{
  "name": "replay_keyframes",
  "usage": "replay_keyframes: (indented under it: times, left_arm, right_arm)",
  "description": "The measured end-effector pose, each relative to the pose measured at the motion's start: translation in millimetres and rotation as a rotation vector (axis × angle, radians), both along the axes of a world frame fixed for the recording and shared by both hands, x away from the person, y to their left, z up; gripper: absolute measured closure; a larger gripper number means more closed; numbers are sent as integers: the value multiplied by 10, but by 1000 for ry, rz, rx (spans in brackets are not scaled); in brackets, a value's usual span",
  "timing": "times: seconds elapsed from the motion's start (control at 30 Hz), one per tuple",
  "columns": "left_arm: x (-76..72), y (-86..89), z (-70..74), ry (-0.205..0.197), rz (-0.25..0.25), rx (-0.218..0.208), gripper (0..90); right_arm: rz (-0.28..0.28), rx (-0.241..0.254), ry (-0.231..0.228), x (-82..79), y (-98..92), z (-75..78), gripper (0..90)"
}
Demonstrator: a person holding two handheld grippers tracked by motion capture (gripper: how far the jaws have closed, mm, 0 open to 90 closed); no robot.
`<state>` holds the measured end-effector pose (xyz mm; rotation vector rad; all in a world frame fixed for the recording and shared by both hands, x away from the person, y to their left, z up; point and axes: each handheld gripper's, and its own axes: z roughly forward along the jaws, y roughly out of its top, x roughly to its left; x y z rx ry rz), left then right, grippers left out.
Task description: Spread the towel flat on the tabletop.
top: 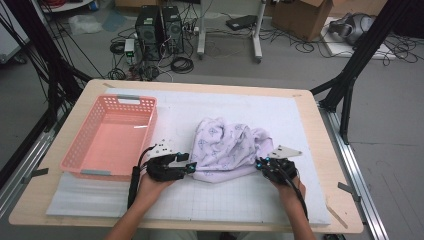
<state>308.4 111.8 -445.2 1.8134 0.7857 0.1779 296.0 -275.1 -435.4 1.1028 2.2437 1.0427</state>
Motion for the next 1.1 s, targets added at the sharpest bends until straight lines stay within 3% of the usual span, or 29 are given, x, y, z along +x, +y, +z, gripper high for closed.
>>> replay_keyframes:
  times: [0.07, 0.27, 0.37, 0.47, 0.53, 0.63, 0.73, 0.9, 0.97, 1.03, 1.1]
  left_arm:
    - [-15, 8, 4, -4, 1, 20, 482]
    - [-52, 0, 20, -7, -13, 11, 482]
    - [-56, -88, 5, 0, -45, 16, 481]
    - [-50, -200, -12, -4, -62, 40, 478]
    - [-39, -256, -3, -11, -69, 52, 471]
    - [-35, -330, 25, -4, -94, 24, 475]
    - [-41, -454, 41, -7, -144, 35, 503]
    - [-40, -722, -4, -1, -192, 89, 456]
    - [-39, -825, -37, -5, -200, 151, 469]
    - [-26, -901, -48, 15, -188, 226, 635]
    - [-25, -912, -43, 14, -175, 234, 791]
  right_arm:
    - [-30, 4, -20, -130, -117, 53, 818]
    - [-190, -103, -51, -530, -561, 180, 818]
    - [-254, -72, -36, -649, -753, 168, 815]
    - [-250, -40, -30, -675, -808, 107, 796]
    - [-256, -40, -36, -671, -787, 106, 716]
    - [-276, -7, -67, -673, -763, 168, 601]
    - [-273, 3, -81, -673, -734, 195, 596]
    - [-165, 17, -58, -628, -626, 100, 563]
    - [-133, 6, -45, -609, -553, 49, 543]
    - [-130, -10, -32, -568, -500, -11, 529]
    - [-139, -25, -5, -518, -471, -88, 533]
